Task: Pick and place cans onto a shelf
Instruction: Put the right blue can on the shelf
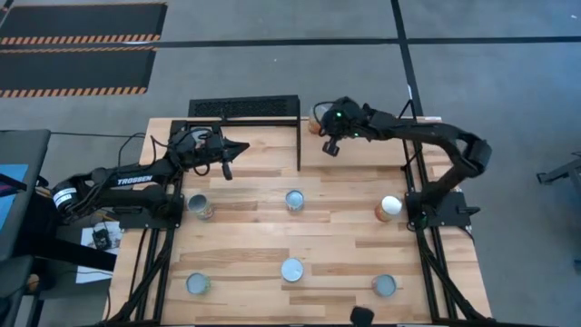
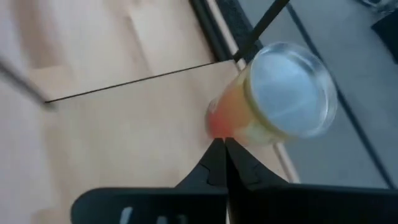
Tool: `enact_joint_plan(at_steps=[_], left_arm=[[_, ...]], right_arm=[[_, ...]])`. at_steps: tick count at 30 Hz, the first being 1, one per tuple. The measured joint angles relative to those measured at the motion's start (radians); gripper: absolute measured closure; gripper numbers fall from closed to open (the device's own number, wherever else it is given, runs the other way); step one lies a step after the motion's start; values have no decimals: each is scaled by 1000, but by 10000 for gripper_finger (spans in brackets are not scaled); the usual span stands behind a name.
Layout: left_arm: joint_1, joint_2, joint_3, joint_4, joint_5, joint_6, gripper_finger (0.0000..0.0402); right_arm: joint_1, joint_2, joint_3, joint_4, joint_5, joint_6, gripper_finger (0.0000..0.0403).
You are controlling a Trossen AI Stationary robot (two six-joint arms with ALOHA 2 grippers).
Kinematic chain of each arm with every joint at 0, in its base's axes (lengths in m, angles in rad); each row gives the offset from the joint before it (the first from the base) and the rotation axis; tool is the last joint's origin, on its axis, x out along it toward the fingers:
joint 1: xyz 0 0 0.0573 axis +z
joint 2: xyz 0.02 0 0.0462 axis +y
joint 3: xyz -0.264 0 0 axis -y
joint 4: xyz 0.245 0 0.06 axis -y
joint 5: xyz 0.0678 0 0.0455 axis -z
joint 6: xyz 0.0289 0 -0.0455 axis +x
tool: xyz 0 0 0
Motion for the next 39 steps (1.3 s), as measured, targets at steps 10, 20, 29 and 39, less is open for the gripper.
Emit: enact_joint_plan(at_steps=[10,20,29,39], left_arm=[[-4,0,0,-15,31,10,400],[-92,0,0,-93,55,34,400],[-152,0,0,-139,46,32,400],[-194,0,0,-159,44,26,400]], right_arm=[[326,-219,-272,184,-136,108,399],[792,-120,-255,301,54,350,398],[997,88,14,180,74,425,368],[1100,258,249,3,74,393,285]])
